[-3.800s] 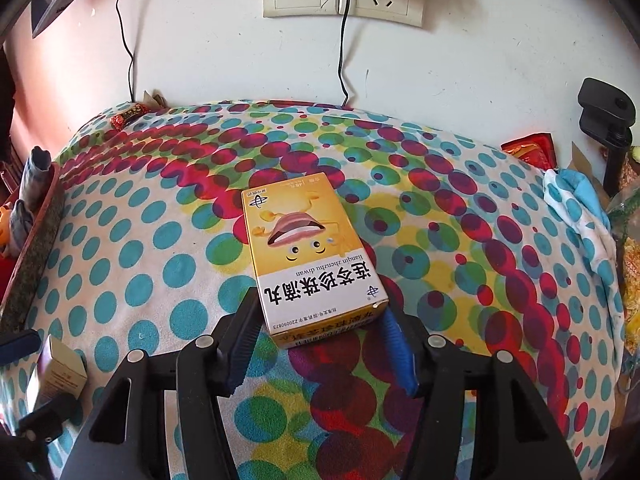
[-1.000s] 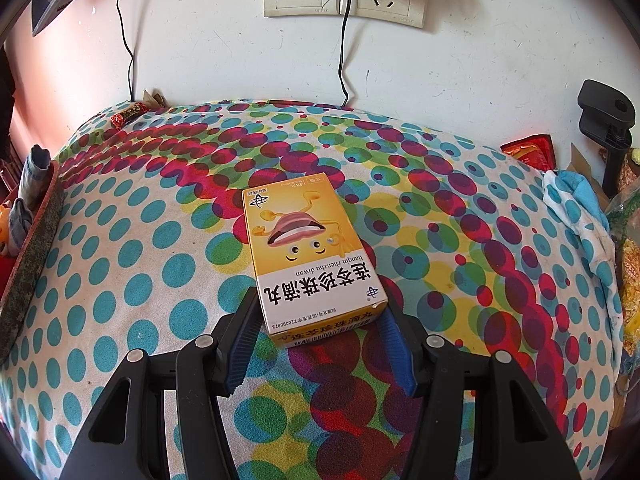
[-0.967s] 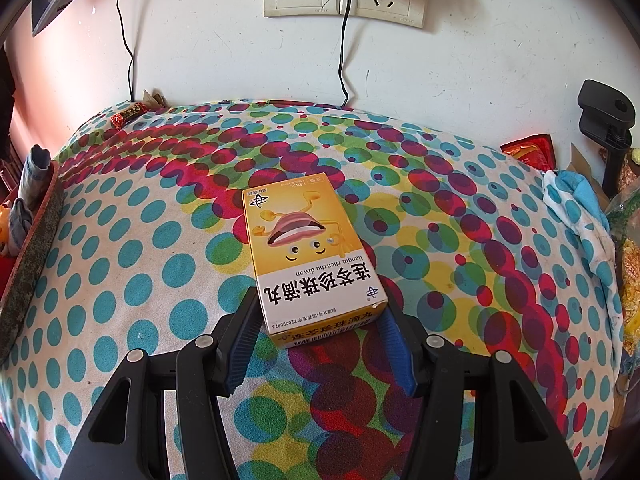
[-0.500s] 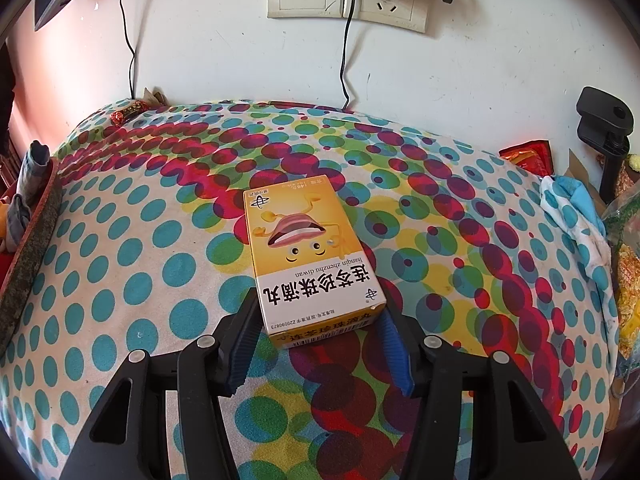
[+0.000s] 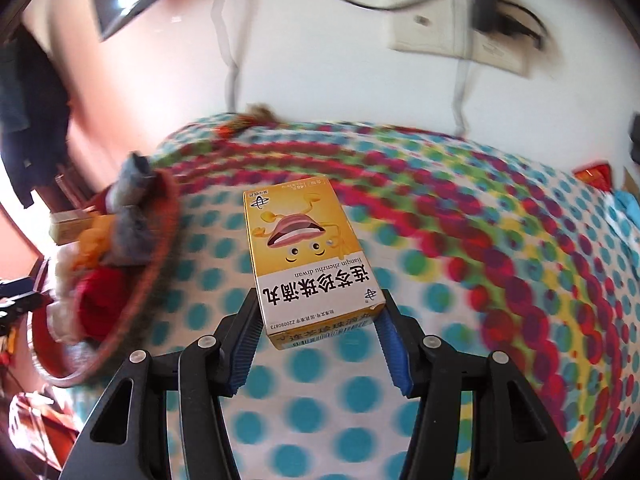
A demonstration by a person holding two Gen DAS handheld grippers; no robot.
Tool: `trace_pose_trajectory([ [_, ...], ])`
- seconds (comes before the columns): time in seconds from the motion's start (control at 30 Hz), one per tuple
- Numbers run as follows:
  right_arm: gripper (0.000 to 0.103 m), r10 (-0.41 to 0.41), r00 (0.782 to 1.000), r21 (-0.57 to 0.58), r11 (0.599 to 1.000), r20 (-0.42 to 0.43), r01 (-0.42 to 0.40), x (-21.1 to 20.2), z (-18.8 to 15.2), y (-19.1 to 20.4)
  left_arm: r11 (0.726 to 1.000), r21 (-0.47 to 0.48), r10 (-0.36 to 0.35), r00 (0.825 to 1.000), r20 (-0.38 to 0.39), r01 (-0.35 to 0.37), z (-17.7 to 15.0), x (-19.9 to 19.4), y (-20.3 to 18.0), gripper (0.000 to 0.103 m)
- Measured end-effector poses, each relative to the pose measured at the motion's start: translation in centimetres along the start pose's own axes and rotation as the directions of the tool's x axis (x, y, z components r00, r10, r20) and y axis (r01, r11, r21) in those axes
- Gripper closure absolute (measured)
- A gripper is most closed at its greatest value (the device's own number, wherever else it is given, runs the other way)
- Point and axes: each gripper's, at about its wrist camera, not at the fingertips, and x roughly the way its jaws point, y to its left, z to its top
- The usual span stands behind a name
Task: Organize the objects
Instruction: 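Lower the small beige box into the red tray and open the left gripper, then carry the yellow medicine box into the red tray and open the right gripper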
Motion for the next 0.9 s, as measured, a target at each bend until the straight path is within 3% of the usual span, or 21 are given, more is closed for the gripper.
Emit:
trace_pose_trajectory([
  [0.23,0.051,0.132,0.991,-0.136,0.982,-0.01,-0.132,0.6,0.6,11.0,1.0,-0.026,0.016,1.0,-0.013,-0.017,-2.3,-0.6,2.2,0.043],
  [0.43,0.051,0.16,0.987,-0.162,0.973,-0.033,-0.163,1.9,0.6,16.5,0.995,-0.084,0.049,0.999,-0.01,-0.05,-3.3,-1.5,4.9,0.04],
  [0.67,0.05,0.161,0.986,-0.185,0.969,-0.035,-0.165,2.6,0.4,20.3,0.983,-0.139,0.12,0.993,-0.016,-0.121,-3.9,-1.8,7.2,0.036],
  [0.83,0.049,0.151,0.988,-0.188,0.97,-0.044,-0.156,2.6,-0.2,21.2,0.976,-0.19,0.1,0.994,-0.04,-0.106,-4.3,-1.2,7.8,0.036],
  [0.9,0.044,0.136,0.989,-0.192,0.971,-0.049,-0.143,2.6,-0.3,21.3,0.975,-0.196,0.101,0.994,-0.046,-0.108,-4.4,-1.0,7.6,0.036],
])
